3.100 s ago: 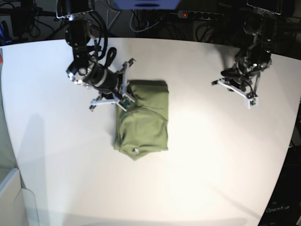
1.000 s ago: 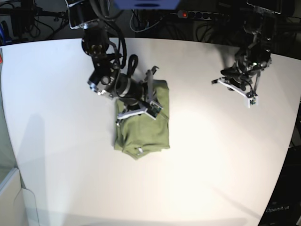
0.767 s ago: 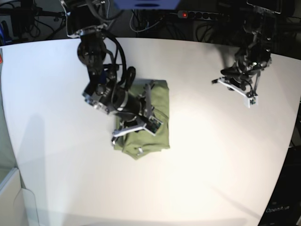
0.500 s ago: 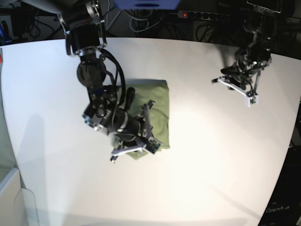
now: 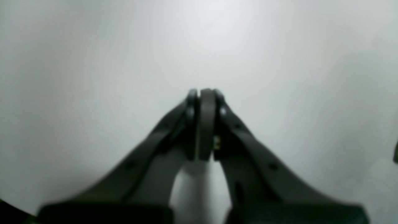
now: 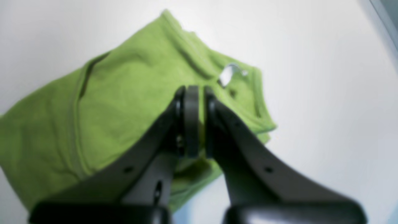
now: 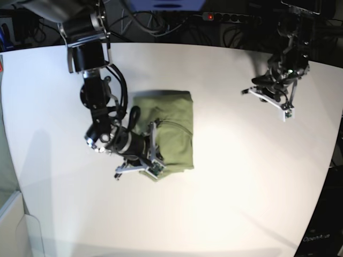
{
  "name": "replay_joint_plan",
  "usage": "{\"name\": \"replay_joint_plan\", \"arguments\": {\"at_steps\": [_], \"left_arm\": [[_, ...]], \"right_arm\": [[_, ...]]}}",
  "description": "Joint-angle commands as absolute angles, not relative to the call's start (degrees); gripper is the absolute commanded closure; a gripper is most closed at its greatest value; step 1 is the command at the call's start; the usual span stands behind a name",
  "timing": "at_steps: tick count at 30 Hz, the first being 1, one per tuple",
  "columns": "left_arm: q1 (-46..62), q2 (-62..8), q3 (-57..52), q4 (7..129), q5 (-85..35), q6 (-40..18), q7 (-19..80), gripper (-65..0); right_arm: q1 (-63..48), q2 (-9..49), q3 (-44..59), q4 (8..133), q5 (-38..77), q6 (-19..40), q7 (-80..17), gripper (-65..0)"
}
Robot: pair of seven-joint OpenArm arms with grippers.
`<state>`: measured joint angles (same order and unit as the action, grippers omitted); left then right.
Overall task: Fold the T-shirt properly
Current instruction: 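Slide the right gripper along the bundle's side, tucking the loose edge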
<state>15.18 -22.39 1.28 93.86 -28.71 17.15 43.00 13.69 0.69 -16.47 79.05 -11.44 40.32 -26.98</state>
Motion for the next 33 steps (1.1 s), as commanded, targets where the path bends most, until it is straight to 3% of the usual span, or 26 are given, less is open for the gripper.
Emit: {"name": "replay_joint_plan", "arguments": {"at_steps": [1,22,28,33], "left_arm": [[15.6,-22.6,1.5,93.8,-29.0,17.7,45.8,-2.2],[16.0,-22.7,1.6,93.8,-29.0,17.7,45.8,-2.2],[16.0,-22.7,1.6,93.8,-29.0,17.7,45.8,-2.2],[16.0,-22.7,1.6,93.8,-29.0,17.7,45.8,-2.2]], "right_arm": [[15.3,0.5,-16.4,79.1,-10.9,40.0,-25.1,-1.9],[20.2,2.8,-11.9,56.6,-10.8,40.0,-12.5,-1.9],[19.8,2.9,-11.9,57.5,-11.1,40.0,-12.5,-1.9],[18.5,4.5,-12.0,65.5,-11.1,40.0,-15.3,-1.9]]}}
